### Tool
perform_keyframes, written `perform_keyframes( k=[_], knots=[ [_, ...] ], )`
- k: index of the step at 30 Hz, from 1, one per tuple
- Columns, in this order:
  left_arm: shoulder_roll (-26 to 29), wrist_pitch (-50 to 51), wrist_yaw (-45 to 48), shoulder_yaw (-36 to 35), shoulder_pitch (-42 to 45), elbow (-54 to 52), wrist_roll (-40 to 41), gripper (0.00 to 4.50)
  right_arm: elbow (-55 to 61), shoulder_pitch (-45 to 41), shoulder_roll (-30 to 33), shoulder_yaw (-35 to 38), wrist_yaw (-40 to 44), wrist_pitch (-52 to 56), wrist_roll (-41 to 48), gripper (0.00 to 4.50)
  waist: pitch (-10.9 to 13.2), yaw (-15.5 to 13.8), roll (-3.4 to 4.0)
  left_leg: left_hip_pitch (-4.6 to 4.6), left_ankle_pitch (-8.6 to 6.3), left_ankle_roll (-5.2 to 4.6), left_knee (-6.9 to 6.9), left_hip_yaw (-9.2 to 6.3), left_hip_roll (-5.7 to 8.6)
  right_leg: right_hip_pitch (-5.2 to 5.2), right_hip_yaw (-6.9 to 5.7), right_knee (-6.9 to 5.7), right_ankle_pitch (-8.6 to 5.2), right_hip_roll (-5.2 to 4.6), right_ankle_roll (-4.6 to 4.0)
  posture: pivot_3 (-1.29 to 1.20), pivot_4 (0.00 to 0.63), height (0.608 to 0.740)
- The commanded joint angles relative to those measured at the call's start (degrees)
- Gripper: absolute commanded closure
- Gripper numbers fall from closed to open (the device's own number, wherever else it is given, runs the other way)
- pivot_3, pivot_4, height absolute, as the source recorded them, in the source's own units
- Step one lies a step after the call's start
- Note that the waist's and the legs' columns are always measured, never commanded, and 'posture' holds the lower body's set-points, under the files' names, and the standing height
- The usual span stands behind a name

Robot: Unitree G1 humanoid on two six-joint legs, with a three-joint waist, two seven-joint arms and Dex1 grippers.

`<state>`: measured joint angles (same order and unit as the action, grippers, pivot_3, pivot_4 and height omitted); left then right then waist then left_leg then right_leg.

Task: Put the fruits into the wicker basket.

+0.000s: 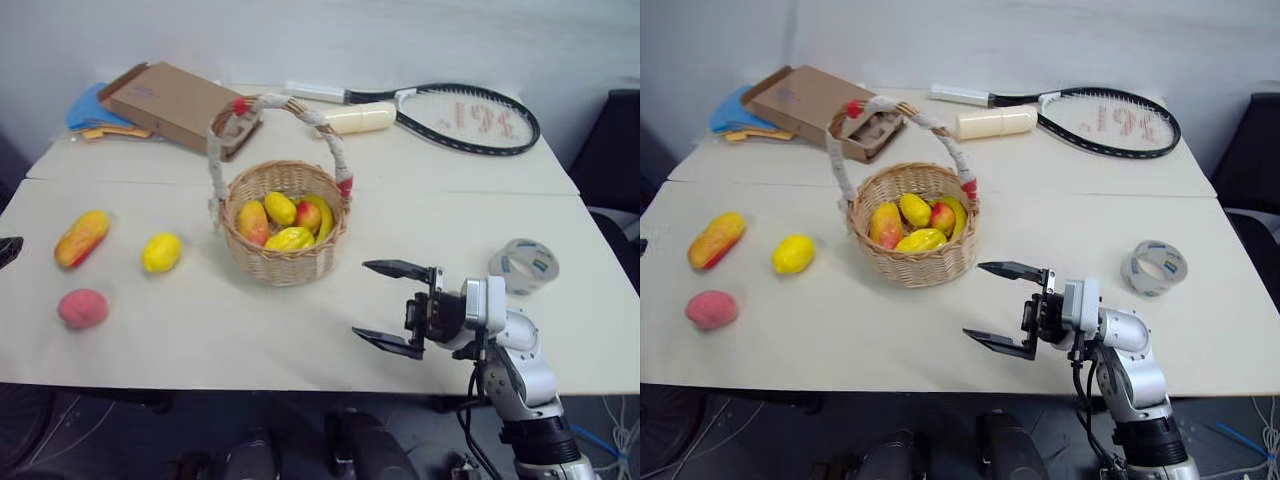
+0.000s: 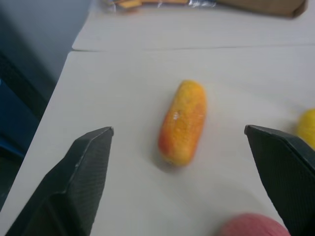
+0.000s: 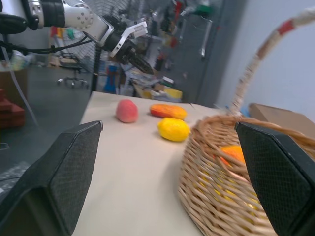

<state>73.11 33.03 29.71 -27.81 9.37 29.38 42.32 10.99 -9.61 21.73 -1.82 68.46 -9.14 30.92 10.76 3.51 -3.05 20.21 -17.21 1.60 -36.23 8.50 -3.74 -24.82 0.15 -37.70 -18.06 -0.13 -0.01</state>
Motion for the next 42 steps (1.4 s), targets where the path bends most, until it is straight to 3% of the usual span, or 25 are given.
perform_keyframes(
  k=[1,4,7,12,17,27,30,32,35,36,38,40,42],
  knots=[
    [-0.6,-4.2,6.6,9.9,13.4,13.8,-10.8,0.00,1.8,0.2,0.2,0.8,-2.3,-1.2,-0.9,0.05,-0.1,-0.3,-0.12,0.14,0.01,0.12,-0.01,0.02,-0.04,-0.22,-0.01,-0.05,-0.04,0.03,-0.03,0.00,0.150,0.740],
    [-4.0,-8.1,12.0,17.4,26.2,25.1,-19.1,0.00,4.7,1.8,0.8,1.2,-4.5,-1.2,-1.4,0.05,-0.1,-0.5,-0.17,0.64,0.10,0.32,-0.09,0.02,-0.09,-0.82,-0.07,-0.26,-0.30,0.11,-0.12,0.00,0.150,0.740],
    [-6.7,-11.5,12.9,20.2,34.9,34.0,-24.7,0.00,7.2,2.9,1.7,1.6,-6.7,-0.5,-1.8,0.05,-0.1,-0.5,-0.19,1.03,0.06,0.39,-0.37,-0.03,-0.20,-1.07,-0.18,-0.31,-0.35,0.16,-0.14,0.00,0.150,0.740],
    [-10.1,-15.4,10.7,20.9,41.8,42.0,-30.1,0.00,10.7,5.0,3.4,2.2,-9.3,1.2,-1.5,0.05,-0.1,-0.4,-0.29,0.97,-0.04,0.28,-0.93,0.00,-0.20,-0.99,-0.04,-0.81,-0.33,0.11,-0.09,0.00,0.150,0.740],
    [-13.2,-15.3,8.5,20.7,43.3,45.2,-33.6,0.00,13.1,7.1,4.7,3.2,-11.9,1.9,-1.6,0.05,-0.1,-0.6,-0.33,0.65,0.01,0.21,-1.09,-0.11,-0.06,-0.75,-0.10,-1.20,-0.30,-0.02,-0.06,0.00,0.150,0.740],
    [-12.7,-16.7,9.6,17.3,42.1,45.5,-35.1,2.53,12.8,10.2,4.7,3.4,-12.5,-0.5,-2.0,0.00,-0.1,-0.5,-0.63,0.53,0.21,0.20,-1.12,-0.15,-0.01,-0.68,-0.14,-1.42,-0.15,-0.11,-0.06,0.00,0.150,0.740],
    [-10.9,-17.9,11.5,15.8,41.3,44.8,-34.7,2.53,10.8,11.0,4.4,2.9,-11.4,-2.5,-2.6,0.00,-0.1,-0.4,-0.64,0.52,0.21,0.20,-1.11,-0.13,0.00,-0.68,-0.13,-1.42,-0.15,-0.11,-0.06,0.00,0.150,0.740],
    [-9.0,-19.6,17.6,13.6,42.2,43.1,-32.6,2.53,9.4,11.5,4.4,3.1,-10.7,-4.0,-3.0,0.00,-0.1,-0.4,-0.66,0.52,0.21,0.20,-1.11,-0.13,-0.01,-0.68,-0.14,-1.42,-0.15,-0.11,-0.06,0.00,0.150,0.740],
    [-7.1,-23.7,29.3,10.7,43.1,38.4,-29.1,2.53,7.4,11.6,4.8,3.9,-10.2,-6.1,-3.6,0.00,-0.2,-0.5,-0.73,0.53,0.22,0.21,-1.12,-0.14,-0.01,-0.68,-0.20,-1.42,-0.15,-0.11,-0.06,0.00,0.150,0.740],
    [-5.9,-22.4,37.2,10.8,41.0,32.0,-27.0,2.53,6.2,11.5,5.2,4.8,-9.8,-7.2,-3.8,0.00,-0.2,-0.6,-0.73,0.53,0.22,0.21,-1.13,-0.13,0.00,-0.68,-0.19,-1.42,-0.15,-0.13,-0.07,0.00,0.150,0.740],
    [-2.0,-9.0,54.7,10.2,28.7,6.8,-16.2,2.53,2.9,10.8,6.3,6.5,-8.7,-9.4,-4.1,0.00,-0.1,-0.5,-0.72,0.56,0.22,0.20,-1.16,-0.13,0.02,-0.65,-0.20,-1.41,-0.15,-0.16,-0.07,0.00,0.150,0.740],
    [-0.8,0.4,58.1,8.4,18.0,-14.1,-8.8,2.53,0.5,10.0,6.6,7.7,-8.3,-10.9,-3.8,0.00,-0.1,-0.2,-0.60,0.53,0.20,0.16,-1.11,-0.07,0.03,-0.62,-0.14,-1.38,-0.15,-0.24,-0.06,0.00,0.150,0.740],
    [-3.0,5.5,54.3,6.7,13.6,-27.1,-3.5,2.53,-1.0,9.4,6.3,8.7,-8.8,-11.7,-3.6,0.00,0.0,-0.4,-0.28,0.42,0.19,0.08,-1.09,-0.09,0.08,-0.48,-0.09,-1.31,-0.20,-0.33,0.00,0.00,0.150,0.740]
  ],
)
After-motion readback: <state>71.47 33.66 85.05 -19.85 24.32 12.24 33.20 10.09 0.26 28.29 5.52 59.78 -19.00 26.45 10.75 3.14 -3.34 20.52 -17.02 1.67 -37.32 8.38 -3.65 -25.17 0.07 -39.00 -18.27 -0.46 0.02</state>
